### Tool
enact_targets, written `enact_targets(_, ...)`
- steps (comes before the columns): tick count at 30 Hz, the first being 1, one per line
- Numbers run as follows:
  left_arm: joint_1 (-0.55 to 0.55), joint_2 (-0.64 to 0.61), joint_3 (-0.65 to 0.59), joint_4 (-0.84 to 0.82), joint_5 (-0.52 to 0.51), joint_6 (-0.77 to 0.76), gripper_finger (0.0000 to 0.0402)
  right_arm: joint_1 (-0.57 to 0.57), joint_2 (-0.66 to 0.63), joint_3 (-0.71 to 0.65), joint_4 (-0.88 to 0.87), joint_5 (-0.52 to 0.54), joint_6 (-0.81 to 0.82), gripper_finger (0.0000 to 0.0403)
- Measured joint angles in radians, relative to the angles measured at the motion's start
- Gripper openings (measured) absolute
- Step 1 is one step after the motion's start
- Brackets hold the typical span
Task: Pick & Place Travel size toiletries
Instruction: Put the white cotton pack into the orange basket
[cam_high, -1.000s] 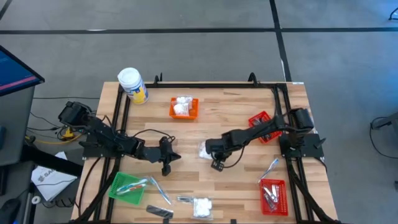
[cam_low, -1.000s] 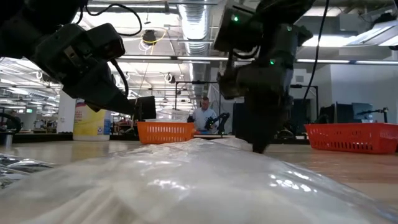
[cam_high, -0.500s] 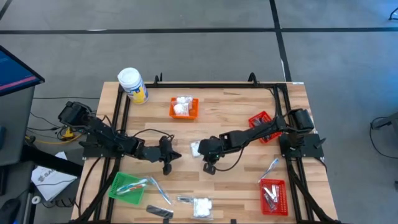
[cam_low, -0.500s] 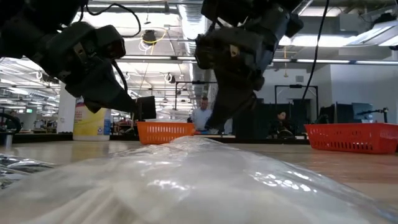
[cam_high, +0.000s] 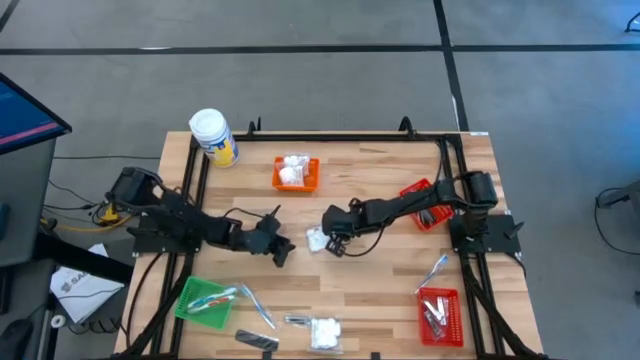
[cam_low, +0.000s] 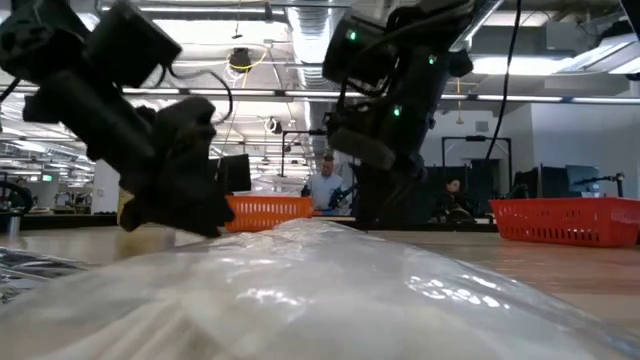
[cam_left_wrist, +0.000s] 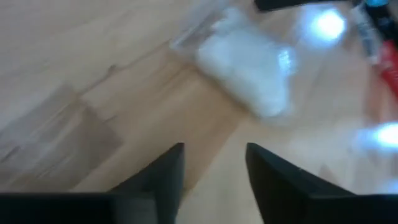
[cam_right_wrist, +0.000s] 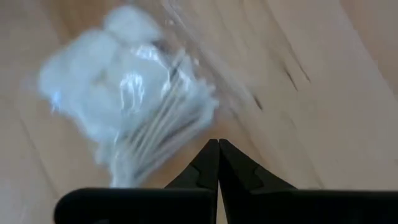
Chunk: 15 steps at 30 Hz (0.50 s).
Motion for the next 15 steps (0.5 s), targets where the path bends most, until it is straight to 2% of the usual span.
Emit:
enact_targets(6,0.049,0.065,0.002,0.109,0.067,-0.003,0.0226,0.013,0.053,-0.001,0.069,-0.022,-0.002,0.0000)
enact_targets(15,0.086,0.071,0.002,0.139,0.114,-0.008,0.0242,0.024,0.084,0.001,0.187,-0.045,-0.007,0.0000)
